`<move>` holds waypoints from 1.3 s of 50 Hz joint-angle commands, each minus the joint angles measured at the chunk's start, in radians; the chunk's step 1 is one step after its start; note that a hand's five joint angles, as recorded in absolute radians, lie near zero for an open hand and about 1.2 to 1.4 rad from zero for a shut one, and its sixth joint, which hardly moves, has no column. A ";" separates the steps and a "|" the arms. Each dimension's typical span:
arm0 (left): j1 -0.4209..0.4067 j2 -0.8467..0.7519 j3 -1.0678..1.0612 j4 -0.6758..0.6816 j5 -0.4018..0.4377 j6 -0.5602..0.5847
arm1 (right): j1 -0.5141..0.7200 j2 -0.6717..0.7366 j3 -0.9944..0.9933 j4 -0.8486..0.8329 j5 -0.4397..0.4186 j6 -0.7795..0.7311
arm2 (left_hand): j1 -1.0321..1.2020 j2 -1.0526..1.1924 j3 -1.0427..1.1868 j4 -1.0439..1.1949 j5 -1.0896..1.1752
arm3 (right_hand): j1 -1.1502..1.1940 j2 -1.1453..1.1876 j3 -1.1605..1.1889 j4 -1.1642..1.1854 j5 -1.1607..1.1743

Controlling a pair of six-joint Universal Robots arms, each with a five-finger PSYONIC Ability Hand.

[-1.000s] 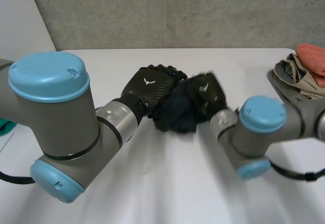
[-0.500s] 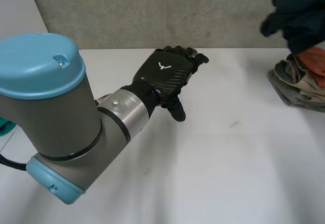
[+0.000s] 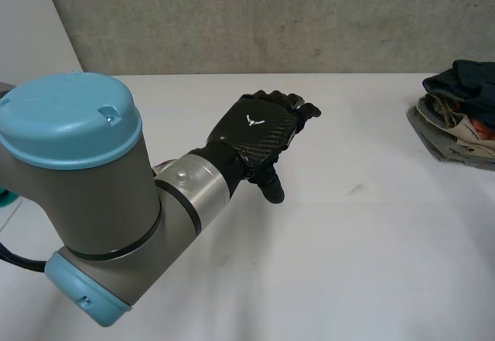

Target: Fold the laundry.

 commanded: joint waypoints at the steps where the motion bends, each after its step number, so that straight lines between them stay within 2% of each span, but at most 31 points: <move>1: -0.011 0.010 -0.005 -0.001 0.000 0.000 | 0.006 -0.126 0.099 0.002 0.011 0.003 | 0.013 0.001 -0.005 0.006 -0.013 | 0.223 0.082 0.065 0.024 0.035; 4: -0.022 0.010 -0.006 -0.001 0.002 0.000 | 0.006 -0.198 0.157 0.010 0.014 0.004 | 0.013 0.001 -0.005 0.006 -0.013 | -0.176 -0.317 -0.333 -0.375 -0.363; 10: -0.033 0.030 -0.011 -0.001 0.003 0.003 | 0.001 -0.296 0.236 0.101 0.017 0.001 | 0.010 -0.002 -0.008 0.003 -0.016 | -0.808 -0.949 -0.965 -1.007 -0.995; 14: -0.040 0.047 -0.014 -0.001 0.005 0.003 | -0.011 -0.360 0.267 0.215 0.036 -0.036 | 0.007 -0.005 -0.011 0.000 -0.019 | -0.828 -0.969 -0.985 -1.027 -1.015; 18: -0.051 0.062 -0.020 0.001 0.014 0.003 | -0.065 -0.439 0.300 0.351 0.105 -0.146 | 0.004 -0.008 -0.014 -0.003 -0.022 | -0.828 -0.969 -0.985 -1.027 -1.015; 22: -0.056 0.088 -0.026 0.001 0.029 0.000 | -0.114 -0.524 0.320 0.471 0.250 -0.270 | 0.004 -0.008 -0.014 -0.003 -0.022 | -0.828 -0.969 -0.985 -1.027 -1.015; 23: -0.056 0.094 -0.028 0.001 0.031 -0.001 | -0.131 -0.557 0.308 0.511 0.331 -0.311 | 0.004 -0.008 -0.014 -0.003 -0.022 | -0.828 -0.969 -0.985 -1.027 -1.015; 26: -0.057 0.120 -0.028 0.001 0.033 -0.006 | -0.146 -0.609 0.303 0.543 0.454 -0.365 | 0.001 -0.011 -0.017 -0.006 -0.025 | -0.828 -0.969 -0.985 -1.027 -1.015; 27: -0.057 0.128 -0.028 0.001 0.033 -0.008 | -0.149 -0.641 0.303 0.548 0.521 -0.402 | 0.001 -0.011 -0.017 -0.006 -0.025 | -0.828 -0.969 -0.985 -1.027 -1.015; 31: -0.057 0.163 -0.026 0.004 0.029 -0.008 | -0.134 -0.715 0.313 0.531 0.626 -0.474 | 0.001 -0.011 -0.017 -0.006 -0.025 | -0.828 -0.969 -0.985 -1.027 -1.015; 36: -0.044 0.217 -0.026 0.039 0.005 -0.005 | -0.011 -0.877 0.360 0.458 0.619 -0.455 | 0.007 -0.005 -0.011 0.000 -0.019 | -0.828 -0.969 -0.985 -1.027 -1.015; 38: -0.034 0.237 -0.028 0.055 -0.019 -0.003 | 0.058 -0.969 0.443 0.402 0.596 -0.422 | 0.007 -0.005 -0.011 0.000 -0.019 | -0.828 -0.969 -0.985 -1.027 -1.015; 40: 0.008 0.261 -0.035 0.079 -0.082 0.002 | 0.104 -1.020 0.510 0.356 0.556 -0.402 | 0.004 -0.008 -0.014 -0.003 -0.022 | -0.828 -0.969 -0.985 -1.027 -1.015; 42: 0.065 0.277 -0.042 0.093 -0.131 0.008 | 0.184 -1.081 0.631 0.286 0.469 -0.389 | 0.007 -0.005 -0.011 0.000 -0.019 | -0.828 -0.969 -0.985 -1.027 -1.015; 44: 0.171 0.289 -0.051 0.107 -0.185 0.020 | 0.243 -1.114 0.714 0.241 0.391 -0.387 | 0.004 -0.008 -0.014 -0.003 -0.022 | -0.828 -0.969 -0.985 -1.027 -1.015; 45: 0.218 0.291 -0.054 0.110 -0.196 0.026 | 0.309 -1.136 0.791 0.205 0.308 -0.392 | 0.004 -0.008 -0.014 -0.003 -0.022 | -0.828 -0.969 -0.985 -1.027 -1.015; 46: 0.296 0.291 -0.061 0.110 -0.204 0.037 | 0.346 -1.146 0.834 0.191 0.263 -0.399 | 0.001 -0.011 -0.017 -0.006 -0.025 | -0.828 -0.969 -0.985 -1.027 -1.015; 49: 0.430 0.278 -0.077 0.108 -0.196 0.051 | 0.452 -1.164 0.953 0.178 0.164 -0.408 | -0.005 -0.017 -0.023 -0.012 -0.031 | -0.828 -0.969 -0.985 -1.027 -1.015; 50: 0.500 0.257 -0.086 0.108 -0.187 0.060 | 0.472 -1.164 0.977 0.183 0.149 -0.413 | -0.005 -0.017 -0.023 -0.012 -0.031 | -0.828 -0.969 -0.985 -1.027 -1.015; 53: 0.590 0.185 -0.089 0.113 -0.153 0.077 | 0.535 -1.149 1.050 0.219 0.149 -0.442 | -0.008 -0.019 -0.026 -0.015 -0.034 | -0.828 -0.969 -0.985 -1.027 -1.015; 54: 0.645 0.126 -0.085 0.121 -0.118 0.095 | 0.543 -1.147 1.061 0.233 0.152 -0.453 | -0.005 -0.017 -0.023 -0.012 -0.031 | -0.828 -0.969 -0.985 -1.027 -1.015; 57: 0.713 0.041 -0.072 0.137 -0.058 0.144 | 0.569 -1.112 1.093 0.296 0.169 -0.499 | 0.001 -0.011 -0.017 -0.006 -0.025 | -0.828 -0.969 -0.985 -1.027 -1.015; 58: 0.752 -0.017 -0.056 0.145 -0.014 0.179 | 0.573 -1.097 1.097 0.312 0.174 -0.511 | 0.004 -0.008 -0.014 -0.003 -0.022 | -0.828 -0.969 -0.985 -1.027 -1.015; 62: 0.823 -0.169 0.000 0.167 0.057 0.271 | 0.607 -1.014 1.104 0.359 0.206 -0.582 | 0.013 0.001 -0.005 0.006 -0.013 | -0.828 -0.969 -0.985 -1.027 -1.015; 65: 0.843 -0.266 0.061 0.183 0.077 0.314 | 0.618 -0.959 1.119 0.365 0.229 -0.626 | 0.025 0.013 0.006 0.017 -0.001 | -0.828 -0.969 -0.985 -1.027 -1.015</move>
